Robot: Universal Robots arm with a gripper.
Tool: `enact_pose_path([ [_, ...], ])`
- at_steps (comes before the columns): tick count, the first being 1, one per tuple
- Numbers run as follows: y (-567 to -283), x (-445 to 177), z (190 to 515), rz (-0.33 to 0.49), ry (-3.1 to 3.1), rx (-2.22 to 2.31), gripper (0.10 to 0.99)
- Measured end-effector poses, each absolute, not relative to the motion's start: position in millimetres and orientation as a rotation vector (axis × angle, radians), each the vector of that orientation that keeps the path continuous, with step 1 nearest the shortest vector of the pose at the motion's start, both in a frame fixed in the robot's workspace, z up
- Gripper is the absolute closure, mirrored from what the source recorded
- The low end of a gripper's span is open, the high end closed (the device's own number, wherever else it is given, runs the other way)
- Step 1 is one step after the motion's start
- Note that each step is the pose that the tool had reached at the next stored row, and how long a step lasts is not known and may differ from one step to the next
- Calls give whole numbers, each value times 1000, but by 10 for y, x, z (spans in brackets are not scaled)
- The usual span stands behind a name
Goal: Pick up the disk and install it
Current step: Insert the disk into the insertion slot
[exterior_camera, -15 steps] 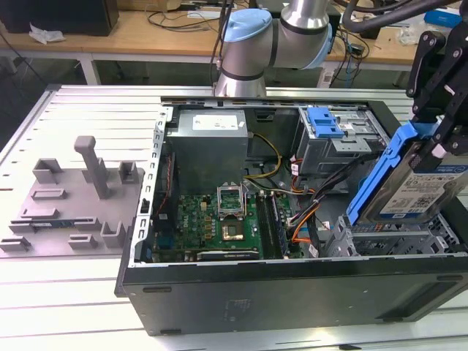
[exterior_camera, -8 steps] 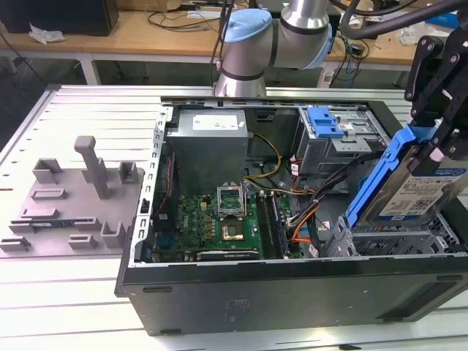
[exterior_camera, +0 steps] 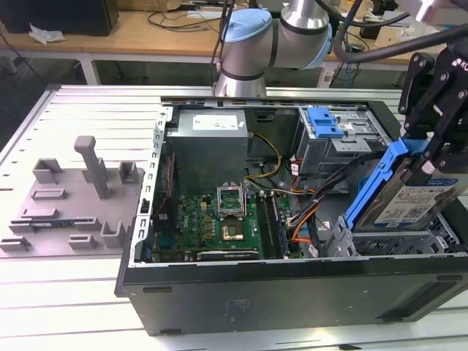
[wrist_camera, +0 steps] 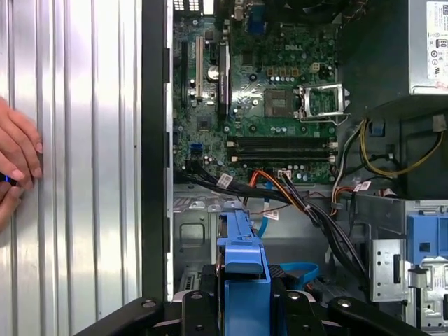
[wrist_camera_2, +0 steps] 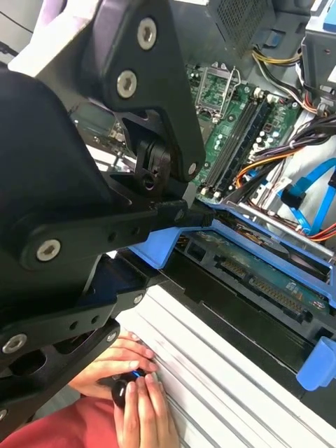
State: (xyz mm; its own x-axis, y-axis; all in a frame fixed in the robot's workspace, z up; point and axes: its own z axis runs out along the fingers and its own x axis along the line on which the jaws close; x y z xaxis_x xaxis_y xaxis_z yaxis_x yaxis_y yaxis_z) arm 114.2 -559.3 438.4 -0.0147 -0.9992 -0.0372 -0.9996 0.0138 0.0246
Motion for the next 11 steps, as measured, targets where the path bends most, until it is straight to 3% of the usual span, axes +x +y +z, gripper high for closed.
enact_pose_path([
  [11, -5626, 1142, 4109, 68, 2230, -2199, 722],
])
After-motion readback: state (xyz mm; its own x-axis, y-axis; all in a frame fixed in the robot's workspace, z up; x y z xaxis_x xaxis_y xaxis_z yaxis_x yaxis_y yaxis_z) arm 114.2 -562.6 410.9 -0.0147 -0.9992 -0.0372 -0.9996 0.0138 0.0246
